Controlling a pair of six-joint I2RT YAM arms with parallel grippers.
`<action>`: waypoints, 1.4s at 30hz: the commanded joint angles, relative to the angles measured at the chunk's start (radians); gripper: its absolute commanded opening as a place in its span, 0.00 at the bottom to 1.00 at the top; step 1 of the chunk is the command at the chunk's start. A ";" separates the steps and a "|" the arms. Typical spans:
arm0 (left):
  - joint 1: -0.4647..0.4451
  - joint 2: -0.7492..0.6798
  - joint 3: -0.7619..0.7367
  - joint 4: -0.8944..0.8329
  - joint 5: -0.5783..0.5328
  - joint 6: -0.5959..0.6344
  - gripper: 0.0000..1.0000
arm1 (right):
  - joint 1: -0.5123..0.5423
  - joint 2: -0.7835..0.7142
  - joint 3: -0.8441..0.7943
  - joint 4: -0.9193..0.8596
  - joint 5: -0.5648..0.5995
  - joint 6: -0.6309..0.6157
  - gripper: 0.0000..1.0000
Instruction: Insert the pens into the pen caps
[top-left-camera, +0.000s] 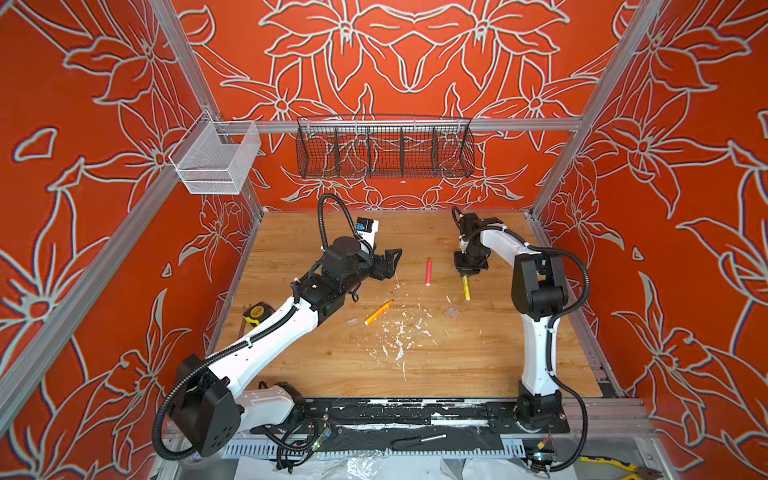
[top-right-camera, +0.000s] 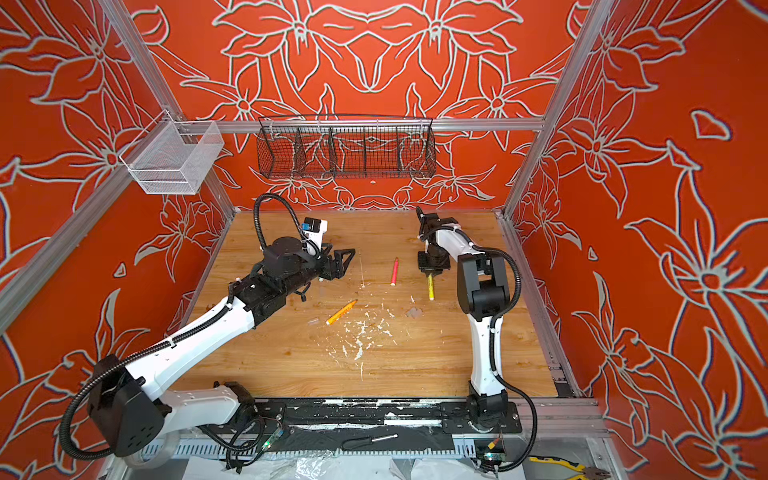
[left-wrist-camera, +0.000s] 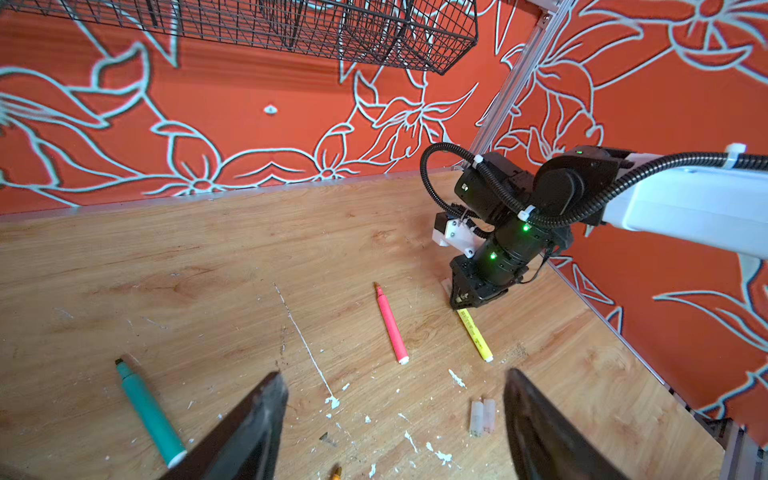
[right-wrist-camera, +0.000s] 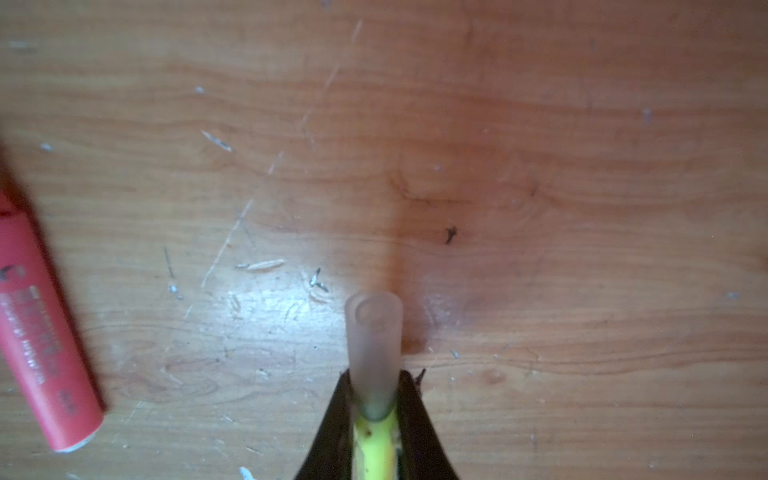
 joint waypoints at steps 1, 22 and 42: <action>0.002 -0.020 0.007 0.005 0.011 -0.012 0.80 | -0.003 0.029 0.023 -0.042 0.014 0.009 0.21; 0.003 -0.028 0.000 0.009 -0.016 -0.022 0.80 | 0.122 -0.176 0.124 -0.091 0.083 0.097 0.48; 0.006 -0.004 -0.007 -0.038 -0.237 -0.123 0.81 | 0.258 0.093 0.215 0.029 0.099 0.392 0.43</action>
